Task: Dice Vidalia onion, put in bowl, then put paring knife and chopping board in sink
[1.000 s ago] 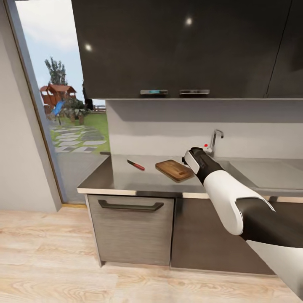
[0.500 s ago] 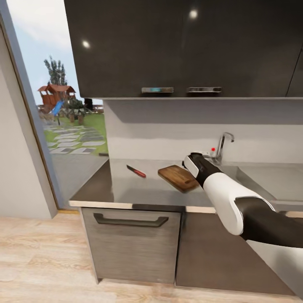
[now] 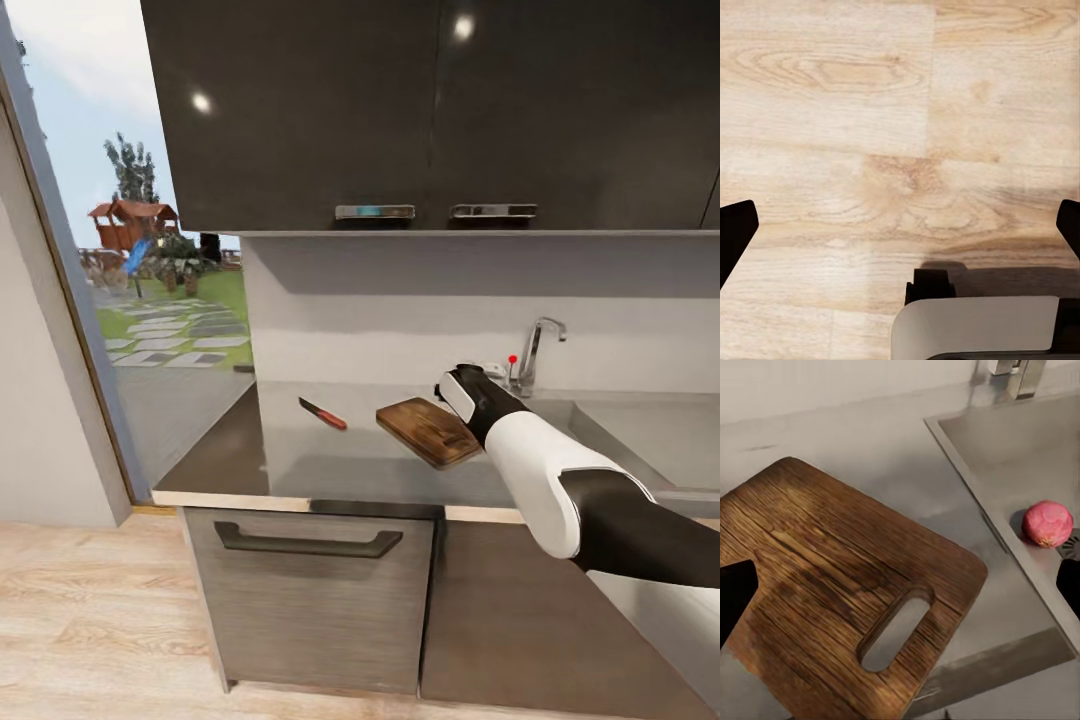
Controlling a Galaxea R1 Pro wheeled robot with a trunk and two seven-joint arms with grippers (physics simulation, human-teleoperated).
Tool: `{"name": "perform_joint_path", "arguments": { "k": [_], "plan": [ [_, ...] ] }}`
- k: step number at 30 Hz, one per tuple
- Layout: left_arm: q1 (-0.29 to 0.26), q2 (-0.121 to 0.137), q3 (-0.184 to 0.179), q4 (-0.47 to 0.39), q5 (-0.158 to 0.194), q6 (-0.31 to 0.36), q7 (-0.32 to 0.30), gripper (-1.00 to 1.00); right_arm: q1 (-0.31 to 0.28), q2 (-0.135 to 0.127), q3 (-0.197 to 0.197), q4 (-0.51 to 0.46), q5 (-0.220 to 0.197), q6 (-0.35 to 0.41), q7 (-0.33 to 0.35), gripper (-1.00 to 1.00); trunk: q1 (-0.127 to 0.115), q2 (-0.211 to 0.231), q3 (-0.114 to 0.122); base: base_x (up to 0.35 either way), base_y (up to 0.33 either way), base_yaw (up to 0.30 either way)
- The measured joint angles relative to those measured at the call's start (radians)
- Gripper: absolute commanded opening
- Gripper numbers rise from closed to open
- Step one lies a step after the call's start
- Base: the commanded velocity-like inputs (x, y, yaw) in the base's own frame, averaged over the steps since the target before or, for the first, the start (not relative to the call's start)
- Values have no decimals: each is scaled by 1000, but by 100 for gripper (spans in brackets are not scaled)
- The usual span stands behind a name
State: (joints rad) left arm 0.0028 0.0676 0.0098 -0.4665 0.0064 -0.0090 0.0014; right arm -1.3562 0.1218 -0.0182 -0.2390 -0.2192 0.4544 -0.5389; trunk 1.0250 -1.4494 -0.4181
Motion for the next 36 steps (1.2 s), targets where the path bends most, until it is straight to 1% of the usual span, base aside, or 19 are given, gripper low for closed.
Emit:
{"name": "perform_joint_path", "arguments": {
  "k": [6,8,9,12,16,23,36],
  "plan": [
    [0,0,0,0,-1,0,0,100,3,-31,-11,2,-11,-33,-7,100,0,0,0,2,0,0],
    [0,0,0,0,-1,0,0,100,6,-35,-12,8,-12,-39,-12,100,0,0,0,0,0,0],
    [0,0,0,0,-1,-1,0,100,8,-38,-13,26,-15,-45,-21,100,0,0,0,0,0,0],
    [0,0,0,0,-1,0,0,100,9,-41,-13,49,-28,-77,-28,100,0,0,0,0,0,0],
    [0,0,0,0,-1,-1,0,100,10,-42,-13,66,-33,-87,-29,100,0,0,0,0,0,0],
    [0,0,0,0,-1,-1,0,100,10,-42,-13,97,-33,-91,-28,100,0,0,-1,0,0,0],
    [0,0,0,0,-1,-1,0,100,10,-42,-13,105,-33,-91,-28,100,0,0,-14,0,0,0]
  ]
}}
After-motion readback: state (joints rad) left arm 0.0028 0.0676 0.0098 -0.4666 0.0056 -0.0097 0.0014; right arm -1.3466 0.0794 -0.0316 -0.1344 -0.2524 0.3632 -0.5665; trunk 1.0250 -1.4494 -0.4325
